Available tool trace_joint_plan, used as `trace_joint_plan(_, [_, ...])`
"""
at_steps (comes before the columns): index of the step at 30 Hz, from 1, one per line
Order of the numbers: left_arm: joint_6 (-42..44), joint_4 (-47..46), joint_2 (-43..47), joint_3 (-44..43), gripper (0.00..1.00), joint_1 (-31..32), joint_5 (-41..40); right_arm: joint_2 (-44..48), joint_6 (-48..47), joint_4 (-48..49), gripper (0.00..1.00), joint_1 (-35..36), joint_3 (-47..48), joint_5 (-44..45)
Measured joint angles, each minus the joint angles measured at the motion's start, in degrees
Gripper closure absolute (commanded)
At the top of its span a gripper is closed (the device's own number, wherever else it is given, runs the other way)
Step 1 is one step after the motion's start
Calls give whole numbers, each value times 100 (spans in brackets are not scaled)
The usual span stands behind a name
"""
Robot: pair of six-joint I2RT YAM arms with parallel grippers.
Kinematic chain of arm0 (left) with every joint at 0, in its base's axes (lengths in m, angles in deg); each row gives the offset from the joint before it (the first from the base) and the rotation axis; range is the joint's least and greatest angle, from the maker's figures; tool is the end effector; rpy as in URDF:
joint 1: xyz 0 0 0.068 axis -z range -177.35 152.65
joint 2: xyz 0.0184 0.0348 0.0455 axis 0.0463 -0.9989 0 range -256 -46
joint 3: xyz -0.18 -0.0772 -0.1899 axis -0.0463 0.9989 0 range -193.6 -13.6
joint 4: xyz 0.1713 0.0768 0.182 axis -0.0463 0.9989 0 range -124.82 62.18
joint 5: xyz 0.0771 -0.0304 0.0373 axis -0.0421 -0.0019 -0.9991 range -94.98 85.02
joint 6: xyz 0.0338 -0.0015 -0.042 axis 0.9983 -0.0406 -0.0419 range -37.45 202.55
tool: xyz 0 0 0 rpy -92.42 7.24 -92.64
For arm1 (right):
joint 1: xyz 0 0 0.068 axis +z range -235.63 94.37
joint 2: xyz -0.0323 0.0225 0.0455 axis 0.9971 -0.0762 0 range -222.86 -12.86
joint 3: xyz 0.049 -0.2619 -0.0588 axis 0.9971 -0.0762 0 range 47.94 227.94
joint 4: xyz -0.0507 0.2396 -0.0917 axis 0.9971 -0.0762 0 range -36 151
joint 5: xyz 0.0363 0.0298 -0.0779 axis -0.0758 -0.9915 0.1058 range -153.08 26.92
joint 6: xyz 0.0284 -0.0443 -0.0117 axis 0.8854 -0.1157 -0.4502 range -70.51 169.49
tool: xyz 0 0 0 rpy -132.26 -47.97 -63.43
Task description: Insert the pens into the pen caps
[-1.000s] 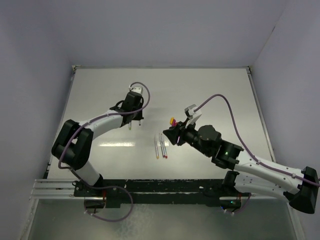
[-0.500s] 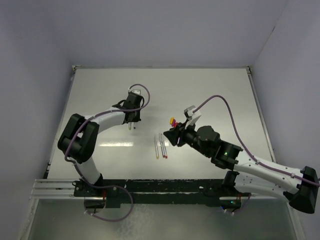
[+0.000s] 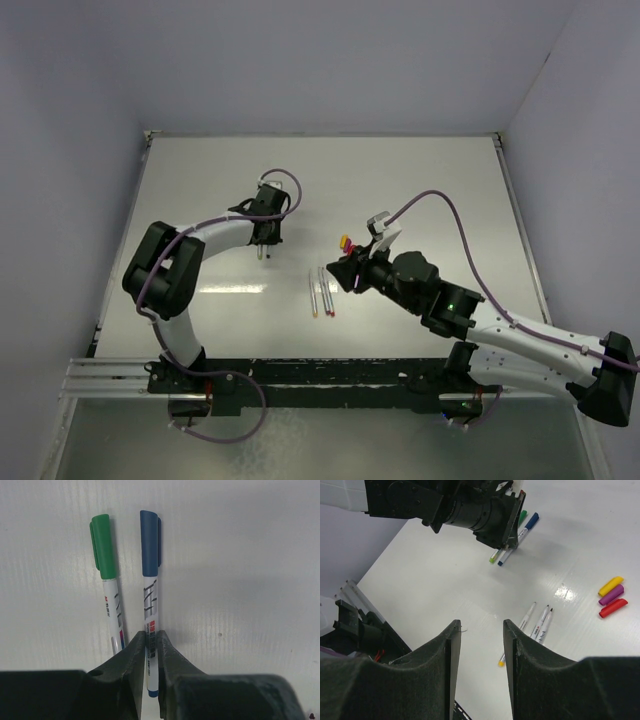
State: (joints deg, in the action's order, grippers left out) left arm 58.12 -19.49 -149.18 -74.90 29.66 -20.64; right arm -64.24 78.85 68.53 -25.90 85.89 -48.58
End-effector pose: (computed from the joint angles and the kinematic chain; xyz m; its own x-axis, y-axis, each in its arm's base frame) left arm 0.3262 -0.1555 0.1607 -0.8089 -0.0346 -0.5870 -0.0302 0.9994 -0.0174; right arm 0.1162 0.1814 0.3101 -0.3935 0.2675 -0.8795 -0.5940 0.6562 0.4654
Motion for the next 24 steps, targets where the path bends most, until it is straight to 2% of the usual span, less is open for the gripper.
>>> trace_joint_plan(4, [4,35,2,0,73,0,26,0,0,2,57,0,0,0])
trace_joint_plan(13, [4,199,404,-46,70,0,133,-155,0,-37,56,0,4,120])
trace_joint_plan(19, [-2,179,1209,33,69,0,306,-1010,2,-638,59,0,343,402])
trace_joint_plan(24, [-33,127,2133,518,68,0,420,-1858,11,-992,60,33,680,404])
